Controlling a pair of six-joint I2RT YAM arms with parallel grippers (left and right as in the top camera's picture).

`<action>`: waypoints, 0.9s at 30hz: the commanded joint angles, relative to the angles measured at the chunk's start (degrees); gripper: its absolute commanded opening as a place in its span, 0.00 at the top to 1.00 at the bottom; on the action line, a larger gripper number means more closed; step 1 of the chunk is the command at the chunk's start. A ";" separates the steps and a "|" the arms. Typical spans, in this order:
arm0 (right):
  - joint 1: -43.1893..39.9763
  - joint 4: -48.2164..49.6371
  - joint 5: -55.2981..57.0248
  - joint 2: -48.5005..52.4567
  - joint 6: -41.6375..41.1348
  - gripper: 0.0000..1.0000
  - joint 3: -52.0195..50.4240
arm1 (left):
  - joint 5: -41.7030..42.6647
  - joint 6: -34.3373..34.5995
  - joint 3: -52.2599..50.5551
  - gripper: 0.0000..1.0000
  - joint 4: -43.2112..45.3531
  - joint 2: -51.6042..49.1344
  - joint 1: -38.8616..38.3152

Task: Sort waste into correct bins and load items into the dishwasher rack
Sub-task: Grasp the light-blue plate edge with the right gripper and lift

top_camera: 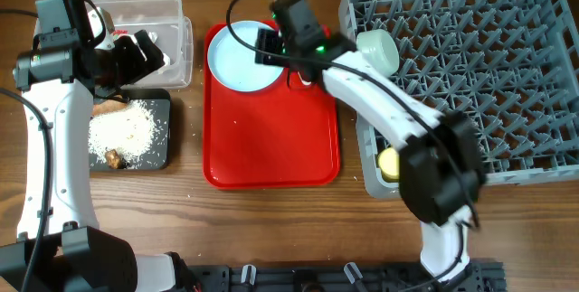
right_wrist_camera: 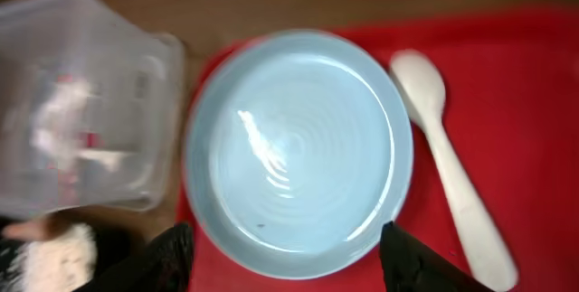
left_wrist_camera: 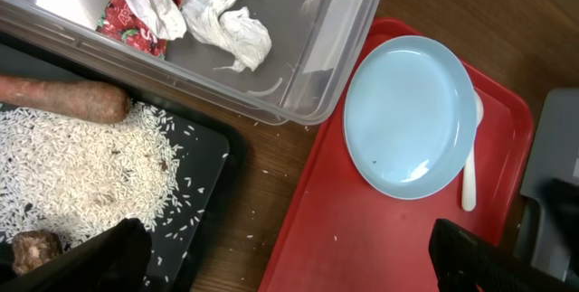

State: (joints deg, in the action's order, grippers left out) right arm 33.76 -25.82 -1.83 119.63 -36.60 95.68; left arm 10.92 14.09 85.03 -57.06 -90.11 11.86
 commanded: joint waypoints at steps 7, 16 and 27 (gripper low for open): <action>0.13 -0.20 2.03 10.93 -13.09 0.57 -0.90 | -0.13 -0.31 0.57 0.00 -0.02 0.11 0.26; 0.09 -1.73 -2.78 11.96 -12.98 0.96 -0.90 | -0.13 -0.31 0.57 0.00 -0.02 0.09 0.26; -3.23 -7.91 -3.13 -4.24 9.29 0.96 -0.85 | -0.13 -0.31 0.57 0.00 -0.02 0.11 0.26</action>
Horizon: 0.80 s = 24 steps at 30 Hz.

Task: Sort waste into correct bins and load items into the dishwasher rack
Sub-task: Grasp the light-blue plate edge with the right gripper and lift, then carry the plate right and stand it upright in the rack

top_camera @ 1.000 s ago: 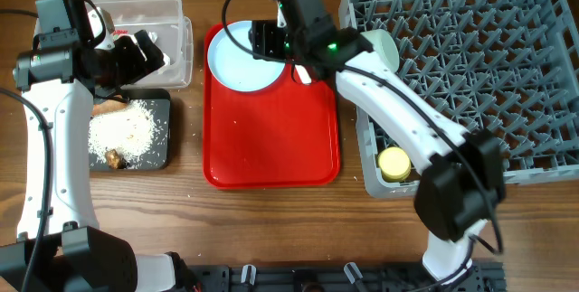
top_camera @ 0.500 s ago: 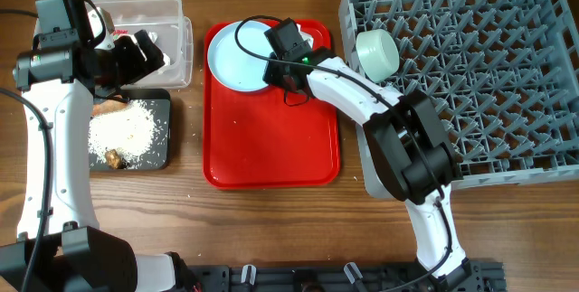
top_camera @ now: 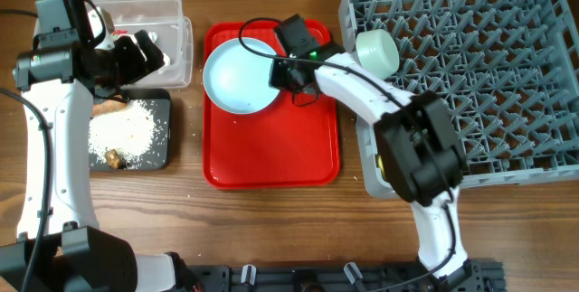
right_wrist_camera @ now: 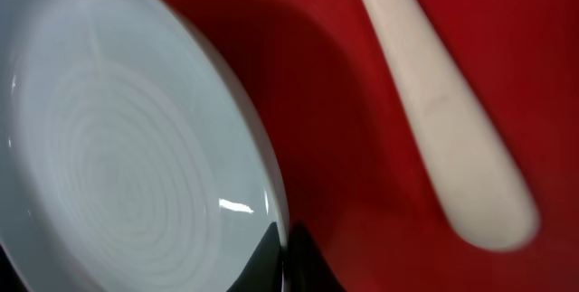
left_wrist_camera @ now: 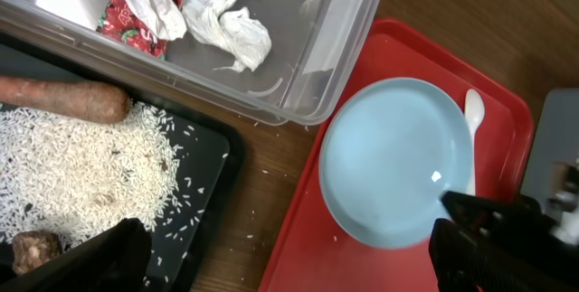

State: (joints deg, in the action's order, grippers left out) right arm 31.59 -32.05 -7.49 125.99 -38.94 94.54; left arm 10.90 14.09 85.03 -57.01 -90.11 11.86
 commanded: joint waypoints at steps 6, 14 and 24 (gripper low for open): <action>-1.90 -12.70 34.60 -28.79 20.63 0.96 0.28 | -0.11 -0.31 0.57 0.00 -0.07 0.11 0.26; -4.15 -25.35 79.56 -36.87 21.84 0.96 0.26 | -0.11 -0.31 0.57 0.00 -0.07 0.11 0.26; -17.86 -16.87 74.49 -31.41 37.40 0.96 -2.10 | -0.11 -0.31 0.57 0.00 -0.07 0.09 0.26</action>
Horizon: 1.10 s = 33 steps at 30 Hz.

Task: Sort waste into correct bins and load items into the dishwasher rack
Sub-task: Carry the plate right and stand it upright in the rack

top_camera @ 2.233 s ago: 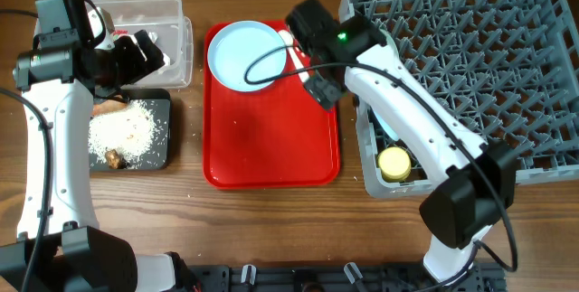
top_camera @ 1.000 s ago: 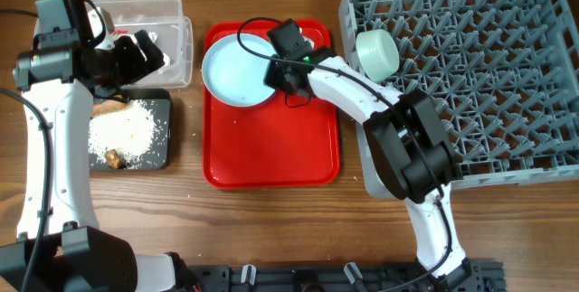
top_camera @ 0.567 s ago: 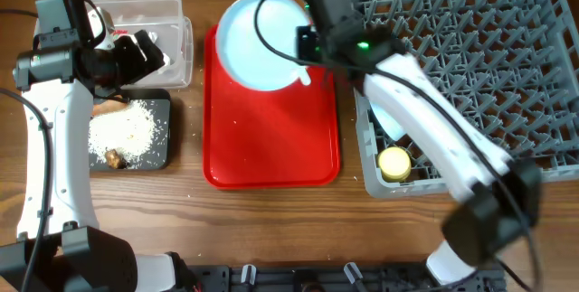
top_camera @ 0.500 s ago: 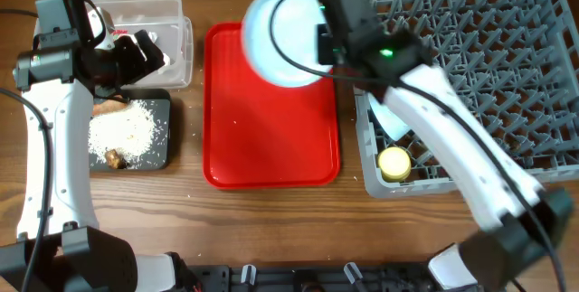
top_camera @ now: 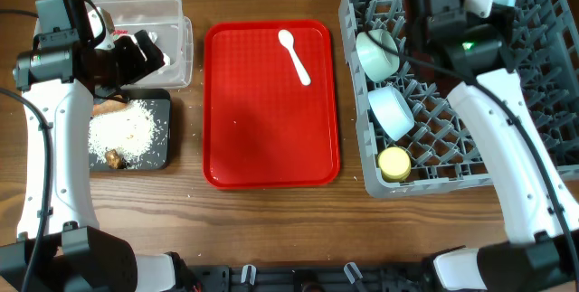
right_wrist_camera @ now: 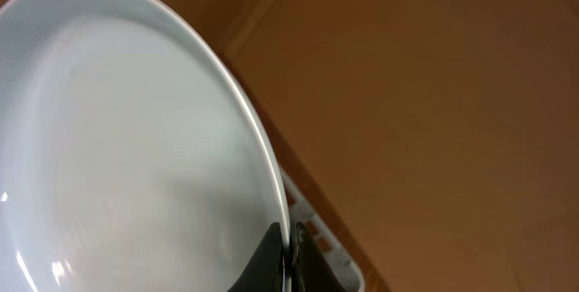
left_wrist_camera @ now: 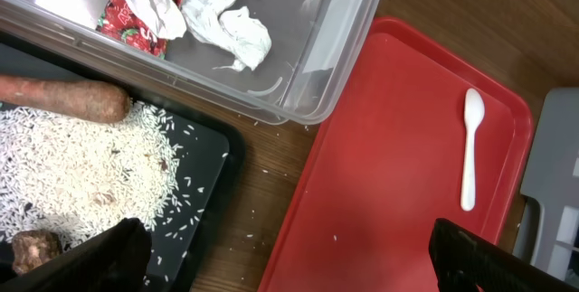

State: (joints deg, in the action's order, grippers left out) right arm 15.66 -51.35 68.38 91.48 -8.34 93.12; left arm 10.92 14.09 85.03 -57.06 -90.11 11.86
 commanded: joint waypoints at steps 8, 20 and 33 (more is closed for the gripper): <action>-3.15 6.93 -13.57 11.56 14.36 0.96 -0.68 | -0.13 -0.31 0.57 0.00 -0.02 0.11 0.26; -3.08 6.64 -17.07 16.00 14.38 0.44 -0.68 | -0.13 -0.31 0.57 0.00 -0.02 0.09 0.26; 1.62 10.93 -75.36 5.53 11.37 0.01 2.93 | -0.13 -0.31 0.57 0.00 -0.02 0.11 0.26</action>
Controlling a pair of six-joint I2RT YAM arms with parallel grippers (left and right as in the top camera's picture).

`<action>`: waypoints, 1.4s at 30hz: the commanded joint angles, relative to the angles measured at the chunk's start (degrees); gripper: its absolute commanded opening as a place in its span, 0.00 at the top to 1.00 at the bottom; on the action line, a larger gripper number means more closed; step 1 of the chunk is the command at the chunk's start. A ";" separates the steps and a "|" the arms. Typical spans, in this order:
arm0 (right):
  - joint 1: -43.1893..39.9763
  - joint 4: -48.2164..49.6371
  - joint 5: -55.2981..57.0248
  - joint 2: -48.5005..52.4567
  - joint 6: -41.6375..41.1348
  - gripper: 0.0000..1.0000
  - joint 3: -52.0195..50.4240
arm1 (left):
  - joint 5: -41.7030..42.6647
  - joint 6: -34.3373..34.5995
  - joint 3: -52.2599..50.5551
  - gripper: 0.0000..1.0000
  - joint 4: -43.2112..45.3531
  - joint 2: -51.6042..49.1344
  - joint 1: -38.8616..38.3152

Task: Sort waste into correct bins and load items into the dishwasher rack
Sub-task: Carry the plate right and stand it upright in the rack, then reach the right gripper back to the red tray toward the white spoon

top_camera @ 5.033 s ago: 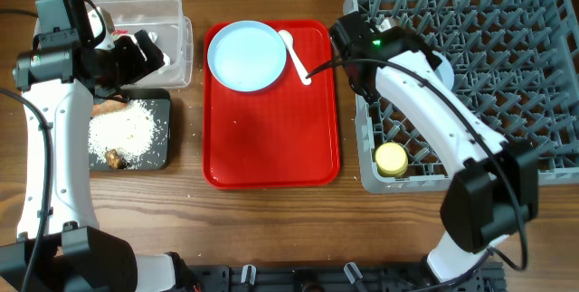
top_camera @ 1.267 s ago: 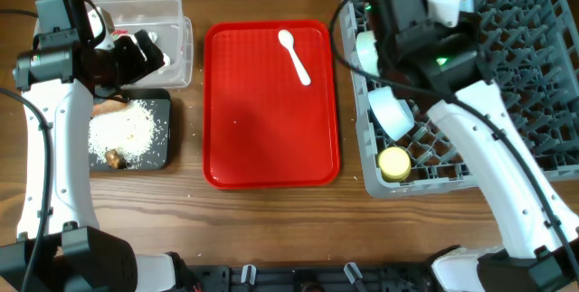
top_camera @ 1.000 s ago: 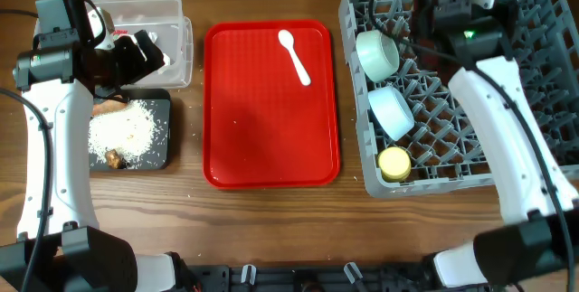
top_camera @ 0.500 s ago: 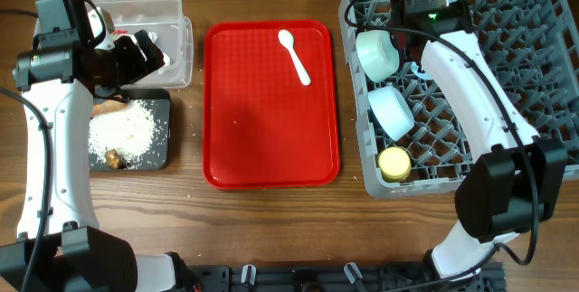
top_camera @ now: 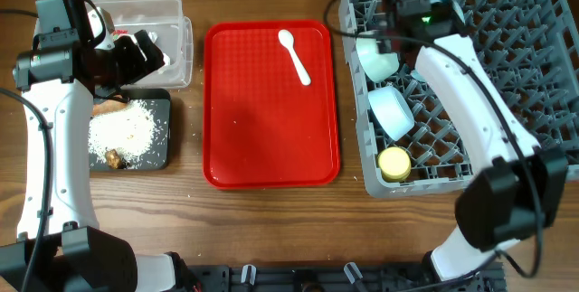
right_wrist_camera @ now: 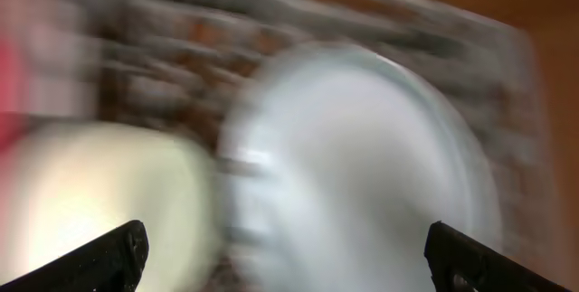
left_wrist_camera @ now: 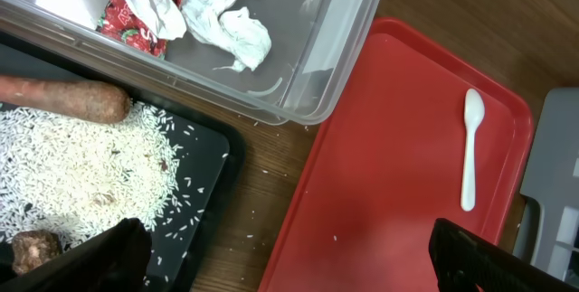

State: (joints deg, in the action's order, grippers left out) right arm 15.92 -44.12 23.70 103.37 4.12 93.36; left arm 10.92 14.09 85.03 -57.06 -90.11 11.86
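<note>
A light blue plate (right_wrist_camera: pixel 362 165) stands in the grey dishwasher rack (top_camera: pixel 507 93), blurred in the right wrist view, with a cream cup (right_wrist_camera: pixel 99 211) to its left. My right gripper (right_wrist_camera: pixel 289 265) hangs open just above the plate, at the rack's far left corner (top_camera: pixel 412 3). A white spoon (top_camera: pixel 294 55) lies alone on the red tray (top_camera: pixel 271 129). My left gripper (left_wrist_camera: pixel 289 265) is open and empty, hovering over the gap between the black rice tray (left_wrist_camera: pixel 81 165) and the red tray.
A clear bin (left_wrist_camera: pixel 298 21) holds crumpled white paper (left_wrist_camera: pixel 226 30) and a red wrapper. A brown sausage-like piece (left_wrist_camera: pixel 63 100) and a small lump lie on the rice tray. Two more cups (top_camera: pixel 393 111) and a yellow one (top_camera: pixel 391 163) sit in the rack's left column.
My right gripper was shut on the plate's rim, holding it up over the rack. It is now open, and the plate sits in the rack below it. The left arm has not moved.
My right gripper was open over the blue plate on the red tray. Then it was shut on the plate's rim, still at the tray. Then plate and gripper were above the rack, leaving only the spoon on the tray. Now the plate stands released in the rack.
</note>
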 commanded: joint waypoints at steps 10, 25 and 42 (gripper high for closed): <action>5.40 30.95 -45.53 1.64 -17.40 0.20 5.42 | -0.13 -0.31 0.57 0.00 -0.02 0.09 0.26; 10.47 24.39 -31.10 29.42 -16.59 0.46 12.72 | -0.13 -0.31 0.57 0.00 -0.02 0.11 0.26; 9.51 29.46 -28.70 37.86 -28.28 0.59 12.72 | -0.13 -0.31 0.57 0.00 -0.02 0.11 0.26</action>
State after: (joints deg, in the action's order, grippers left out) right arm 25.69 -14.26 -5.91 139.74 -23.20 105.80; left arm 10.92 14.09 85.03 -57.04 -90.11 11.86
